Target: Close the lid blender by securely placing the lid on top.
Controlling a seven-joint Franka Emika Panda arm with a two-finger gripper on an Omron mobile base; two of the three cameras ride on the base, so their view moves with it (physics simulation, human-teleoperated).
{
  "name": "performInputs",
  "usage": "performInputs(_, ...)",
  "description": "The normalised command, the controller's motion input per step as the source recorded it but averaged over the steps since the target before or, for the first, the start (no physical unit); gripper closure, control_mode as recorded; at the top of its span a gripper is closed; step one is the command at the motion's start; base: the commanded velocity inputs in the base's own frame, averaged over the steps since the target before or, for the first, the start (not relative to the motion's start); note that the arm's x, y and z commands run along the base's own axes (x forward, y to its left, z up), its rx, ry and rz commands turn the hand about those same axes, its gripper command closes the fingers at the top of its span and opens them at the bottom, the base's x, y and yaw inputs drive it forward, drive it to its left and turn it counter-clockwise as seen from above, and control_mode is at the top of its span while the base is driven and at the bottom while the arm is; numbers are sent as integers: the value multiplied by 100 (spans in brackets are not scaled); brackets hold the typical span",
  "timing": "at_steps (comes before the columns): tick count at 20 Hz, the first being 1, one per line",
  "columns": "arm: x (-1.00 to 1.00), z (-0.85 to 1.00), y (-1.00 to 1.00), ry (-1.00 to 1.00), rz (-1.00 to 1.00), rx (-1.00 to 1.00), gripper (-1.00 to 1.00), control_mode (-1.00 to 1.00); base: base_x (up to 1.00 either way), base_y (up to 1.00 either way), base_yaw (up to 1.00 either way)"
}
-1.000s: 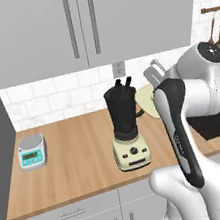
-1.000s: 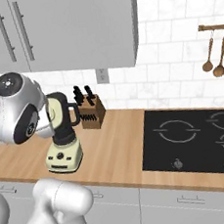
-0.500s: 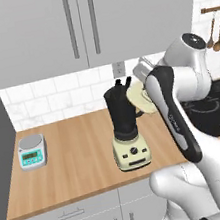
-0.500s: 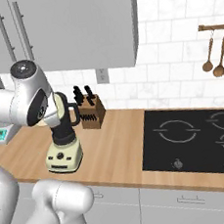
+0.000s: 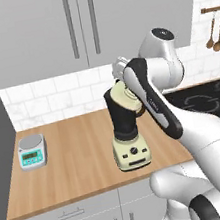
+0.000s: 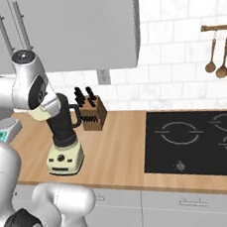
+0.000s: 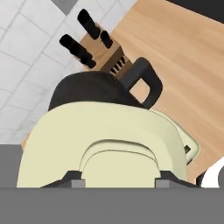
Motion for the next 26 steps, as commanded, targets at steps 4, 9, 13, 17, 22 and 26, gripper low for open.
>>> performInputs(4, 29, 0, 3, 2, 0, -5, 100, -100, 0, 0, 0)
performInputs(9, 38, -5, 0, 8, 0, -1, 100, -100, 0, 0, 0)
performInputs(13, 25, -16, 0, 3, 0, -6, 100, -100, 0, 0, 0)
performInputs(17, 12, -7, 0, -3, 0, -6, 100, -100, 0, 0, 0)
performInputs(22, 18, -5, 0, -4, 0, -6, 100, -100, 0, 0, 0)
performInputs(26, 21, -7, 1, 0, 0, -3, 100, -100, 0, 0, 0)
